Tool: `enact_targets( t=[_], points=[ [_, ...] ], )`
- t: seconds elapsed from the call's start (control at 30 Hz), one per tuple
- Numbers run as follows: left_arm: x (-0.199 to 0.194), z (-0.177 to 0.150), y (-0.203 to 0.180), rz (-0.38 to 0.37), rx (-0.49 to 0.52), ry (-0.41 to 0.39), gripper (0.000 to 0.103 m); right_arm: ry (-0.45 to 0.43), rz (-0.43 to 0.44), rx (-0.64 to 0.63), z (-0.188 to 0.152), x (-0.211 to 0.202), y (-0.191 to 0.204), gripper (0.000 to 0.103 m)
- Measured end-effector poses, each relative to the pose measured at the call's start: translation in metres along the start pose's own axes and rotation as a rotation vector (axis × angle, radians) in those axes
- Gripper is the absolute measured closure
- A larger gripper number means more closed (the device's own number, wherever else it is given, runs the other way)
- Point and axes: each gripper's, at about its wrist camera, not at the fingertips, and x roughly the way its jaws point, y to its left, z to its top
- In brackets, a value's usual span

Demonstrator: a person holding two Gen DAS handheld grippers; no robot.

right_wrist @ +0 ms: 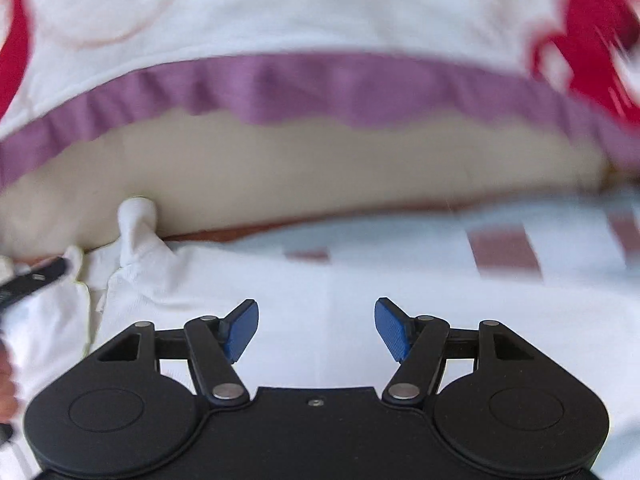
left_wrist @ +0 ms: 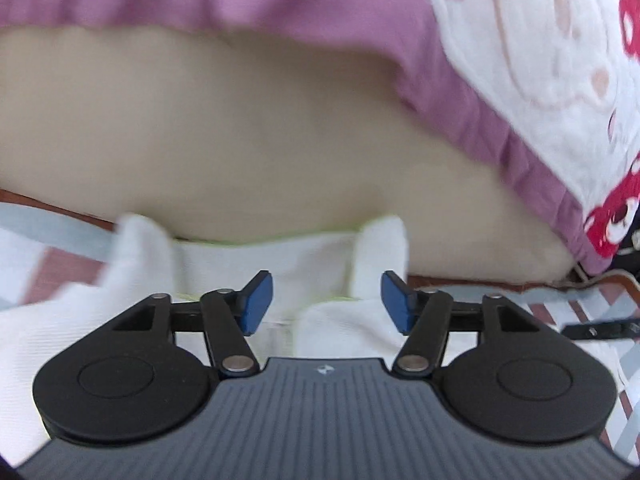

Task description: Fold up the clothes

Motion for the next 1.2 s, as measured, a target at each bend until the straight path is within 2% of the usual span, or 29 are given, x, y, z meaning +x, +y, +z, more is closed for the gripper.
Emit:
enact_targets(
  t=[0.1,0.2,0.23,0.27,0.37,0.43,0.5,0.53,0.6,0.67,0.7,0.77,0.9,1.03,1.07,1.1,1.13,1.2],
  points=[
    [0.027,0.004,-0.015,-0.021,-0.015,0.053,0.038,0.083,0.02,0.209,-0.014,0.02,-0.03,0.033],
    [0.057,0.005,-0.029,0.004,-0.002,0.1,0.037,0.098,0.004,0.269,-0.026,0.039,-0.031,0.034],
    [0.064,0.003,-0.033,0.021,0.012,0.101,0.054,0.1,-0.001,0.285,-0.03,0.045,-0.031,0.034],
    [0.071,0.001,-0.036,0.042,0.027,0.099,0.1,0.095,0.002,0.288,-0.032,0.046,-0.031,0.034],
    [0.061,-0.003,-0.05,0.177,0.106,-0.032,0.098,0.097,-0.016,0.251,-0.035,0.044,-0.032,0.034],
    [0.044,-0.002,-0.052,0.237,0.102,-0.147,0.098,0.1,-0.031,0.225,-0.037,0.043,-0.032,0.034],
    [0.039,-0.002,-0.054,0.29,0.119,-0.204,0.098,0.107,-0.036,0.223,-0.037,0.038,-0.032,0.034],
    [0.044,-0.004,-0.055,0.312,0.151,-0.202,0.097,0.109,-0.042,0.228,-0.038,0.034,-0.032,0.034],
    [0.062,-0.01,-0.05,0.335,0.191,-0.123,0.089,0.12,-0.042,0.237,-0.044,0.025,-0.031,0.033],
    [0.076,-0.017,-0.042,0.365,0.208,-0.029,0.078,0.152,-0.006,0.247,-0.054,0.019,-0.029,0.033],
    [0.071,-0.017,-0.04,0.375,0.193,-0.015,0.074,0.174,0.021,0.259,-0.06,0.019,-0.028,0.033],
    [0.055,-0.014,-0.036,0.394,0.155,0.003,0.047,0.195,0.059,0.262,-0.066,0.019,-0.027,0.03],
    [-0.011,-0.016,-0.037,0.334,0.073,-0.036,0.045,0.106,0.085,0.226,-0.066,0.023,-0.028,0.028],
    [-0.078,-0.047,-0.045,0.345,0.044,-0.04,0.045,-0.024,0.086,0.169,-0.066,0.032,-0.022,0.028],
    [-0.094,-0.061,-0.049,0.341,0.039,-0.033,0.047,-0.046,0.07,0.129,-0.065,0.035,-0.016,0.04],
    [-0.108,-0.075,-0.053,0.334,0.034,-0.025,0.047,-0.058,0.046,0.079,-0.063,0.039,-0.009,0.08],
    [-0.124,-0.09,-0.058,0.329,0.027,-0.018,0.048,-0.067,0.019,0.026,-0.061,0.042,-0.001,0.096],
    [-0.135,-0.104,-0.057,0.296,0.012,-0.001,0.048,-0.169,0.014,-0.013,-0.056,0.031,0.003,0.098]
  ],
)
